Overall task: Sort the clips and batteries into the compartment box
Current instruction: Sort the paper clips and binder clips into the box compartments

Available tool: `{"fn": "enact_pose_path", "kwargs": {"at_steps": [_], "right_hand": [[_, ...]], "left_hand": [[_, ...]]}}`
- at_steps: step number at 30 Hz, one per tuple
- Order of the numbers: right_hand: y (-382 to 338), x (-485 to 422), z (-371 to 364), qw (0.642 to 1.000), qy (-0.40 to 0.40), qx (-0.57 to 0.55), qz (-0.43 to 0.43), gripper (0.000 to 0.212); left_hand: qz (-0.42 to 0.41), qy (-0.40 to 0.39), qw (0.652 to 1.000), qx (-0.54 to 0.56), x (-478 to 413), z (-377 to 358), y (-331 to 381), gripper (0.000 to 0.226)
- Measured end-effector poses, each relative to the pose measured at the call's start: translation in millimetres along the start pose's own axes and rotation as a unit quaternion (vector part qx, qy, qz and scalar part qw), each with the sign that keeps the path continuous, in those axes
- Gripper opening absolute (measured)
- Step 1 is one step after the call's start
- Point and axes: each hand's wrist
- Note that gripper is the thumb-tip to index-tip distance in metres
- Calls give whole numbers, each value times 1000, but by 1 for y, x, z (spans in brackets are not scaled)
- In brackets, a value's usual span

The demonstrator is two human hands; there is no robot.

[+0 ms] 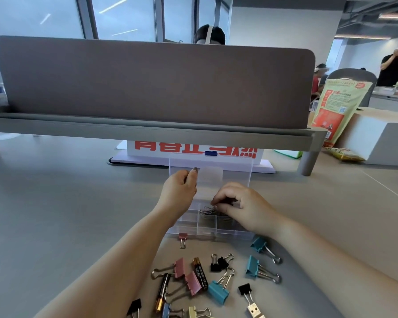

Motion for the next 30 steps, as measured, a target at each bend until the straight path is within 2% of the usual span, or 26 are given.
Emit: {"fn": "enact_pose_path", "kwargs": {"at_steps": [8, 14, 16, 19, 21, 24, 27, 30], "right_hand": [[-6, 21, 7, 1000, -6, -25, -16, 27], [-11, 26, 12, 986, 41, -148, -59, 31], [-11, 26, 12, 987, 25, -140, -79, 35], [-14, 28, 9, 993, -49, -60, -93, 35], [-18, 29, 6, 990, -112, 65, -57, 42], [-26, 27, 0, 958, -184, 219, -11, 61], [-32, 25, -4, 938, -208, 277, -3, 74], [-34, 22, -3, 934, -218, 283, 2, 78]], "left_hand": [[-5, 1, 1000, -9, 1, -1, 0, 40], [-5, -2, 1000, -6, 1, 0, 1, 40], [-5, -2, 1000, -5, 1, -1, 1, 39], [-4, -4, 1000, -3, 1, -1, 2, 39], [-2, -4, 1000, 2, 1, -1, 2, 38], [-7, -1, 1000, -5, 1, -1, 2, 38], [-15, 4, 1000, -13, 1, -2, 2, 39], [-18, 3, 1000, -15, 2, -1, 2, 38]]}}
Point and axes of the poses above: each hand's wrist, its own x-axis away from the middle knuckle, its own z-axis out of the back of the hand, y = z × x, and after that the axes turned 1 degree about x, right-handed
